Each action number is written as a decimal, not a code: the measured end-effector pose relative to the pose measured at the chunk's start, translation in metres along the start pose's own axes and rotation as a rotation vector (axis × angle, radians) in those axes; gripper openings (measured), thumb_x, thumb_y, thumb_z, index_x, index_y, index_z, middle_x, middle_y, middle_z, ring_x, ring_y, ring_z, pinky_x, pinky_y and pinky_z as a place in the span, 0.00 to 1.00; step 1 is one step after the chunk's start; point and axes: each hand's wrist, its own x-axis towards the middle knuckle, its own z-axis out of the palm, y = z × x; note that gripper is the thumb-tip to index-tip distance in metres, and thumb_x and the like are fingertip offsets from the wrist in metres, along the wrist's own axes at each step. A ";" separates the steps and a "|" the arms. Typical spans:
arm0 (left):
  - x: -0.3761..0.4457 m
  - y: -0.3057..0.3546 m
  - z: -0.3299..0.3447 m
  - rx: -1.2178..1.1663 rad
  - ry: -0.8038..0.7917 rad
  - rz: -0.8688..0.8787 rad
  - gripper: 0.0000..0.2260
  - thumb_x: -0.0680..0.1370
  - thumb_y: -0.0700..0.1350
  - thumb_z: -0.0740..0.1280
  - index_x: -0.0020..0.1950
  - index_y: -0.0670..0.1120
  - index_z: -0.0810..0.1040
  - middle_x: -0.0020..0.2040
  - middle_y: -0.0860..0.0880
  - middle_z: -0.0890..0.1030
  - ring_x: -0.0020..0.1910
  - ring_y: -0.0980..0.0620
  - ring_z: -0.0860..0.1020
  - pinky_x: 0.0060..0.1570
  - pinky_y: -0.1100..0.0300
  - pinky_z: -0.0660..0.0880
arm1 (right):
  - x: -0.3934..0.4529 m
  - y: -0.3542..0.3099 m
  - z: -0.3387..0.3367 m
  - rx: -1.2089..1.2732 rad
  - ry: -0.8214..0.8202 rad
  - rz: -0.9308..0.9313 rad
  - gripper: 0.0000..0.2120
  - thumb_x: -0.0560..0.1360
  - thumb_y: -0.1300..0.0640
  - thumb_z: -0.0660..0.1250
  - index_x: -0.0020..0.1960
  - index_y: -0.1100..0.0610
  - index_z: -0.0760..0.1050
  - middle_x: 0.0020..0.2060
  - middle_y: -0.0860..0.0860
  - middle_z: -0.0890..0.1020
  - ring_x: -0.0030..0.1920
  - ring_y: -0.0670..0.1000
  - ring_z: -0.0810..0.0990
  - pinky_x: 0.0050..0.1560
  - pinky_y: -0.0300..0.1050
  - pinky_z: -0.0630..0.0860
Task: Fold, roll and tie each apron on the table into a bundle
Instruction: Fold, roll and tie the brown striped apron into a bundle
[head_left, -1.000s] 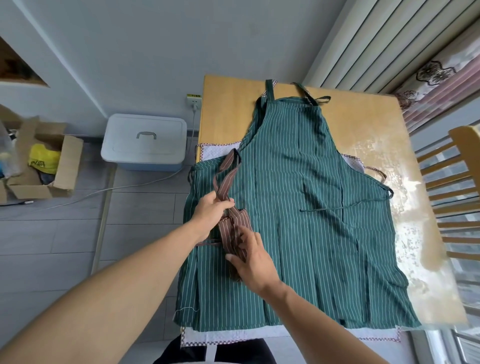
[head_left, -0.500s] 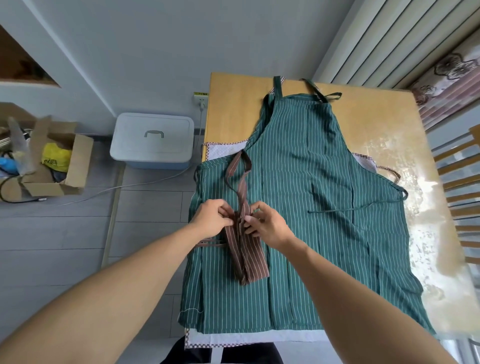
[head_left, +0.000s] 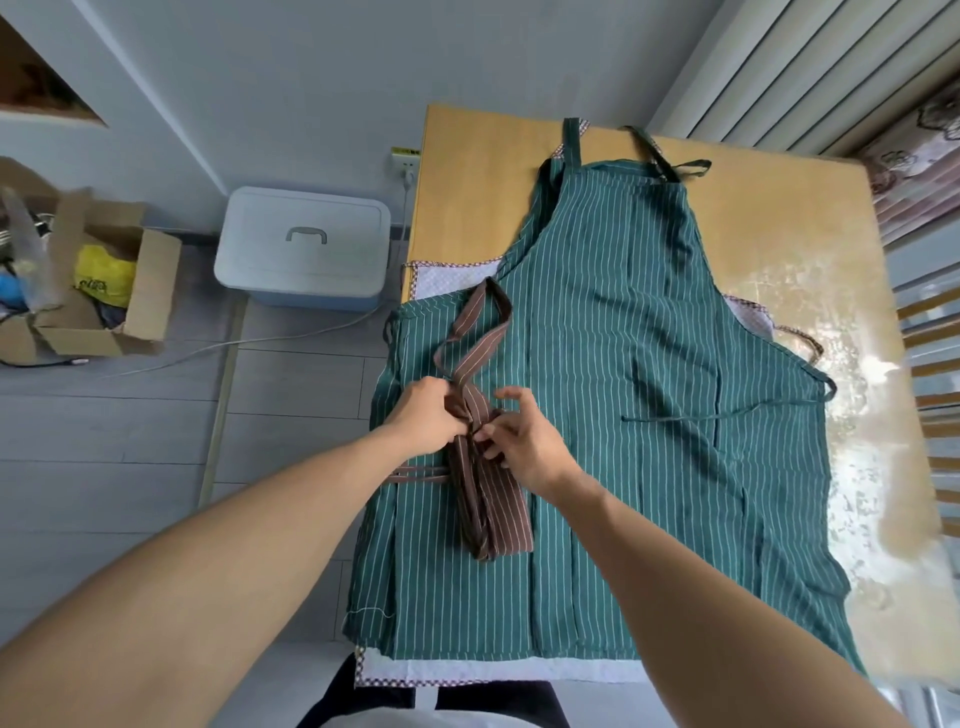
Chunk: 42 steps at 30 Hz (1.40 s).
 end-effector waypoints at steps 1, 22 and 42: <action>-0.001 0.000 0.000 0.004 0.001 -0.007 0.07 0.70 0.37 0.77 0.42 0.46 0.81 0.38 0.47 0.85 0.38 0.49 0.85 0.42 0.53 0.83 | -0.004 0.005 0.006 -0.062 0.026 -0.045 0.14 0.83 0.65 0.61 0.64 0.52 0.62 0.50 0.51 0.84 0.42 0.47 0.82 0.42 0.39 0.78; -0.020 0.006 0.004 -0.077 0.020 -0.006 0.13 0.84 0.49 0.62 0.67 0.47 0.71 0.64 0.46 0.74 0.61 0.46 0.75 0.58 0.56 0.69 | -0.082 0.050 0.039 -0.853 -0.050 -0.254 0.52 0.69 0.24 0.66 0.83 0.48 0.50 0.81 0.41 0.46 0.80 0.41 0.34 0.80 0.48 0.37; -0.024 0.012 0.003 -0.121 -0.008 -0.137 0.15 0.87 0.47 0.50 0.52 0.41 0.72 0.55 0.40 0.76 0.49 0.49 0.74 0.55 0.54 0.69 | -0.088 0.059 0.073 -0.819 0.199 -0.101 0.43 0.78 0.37 0.65 0.83 0.49 0.44 0.82 0.45 0.43 0.81 0.46 0.39 0.81 0.49 0.56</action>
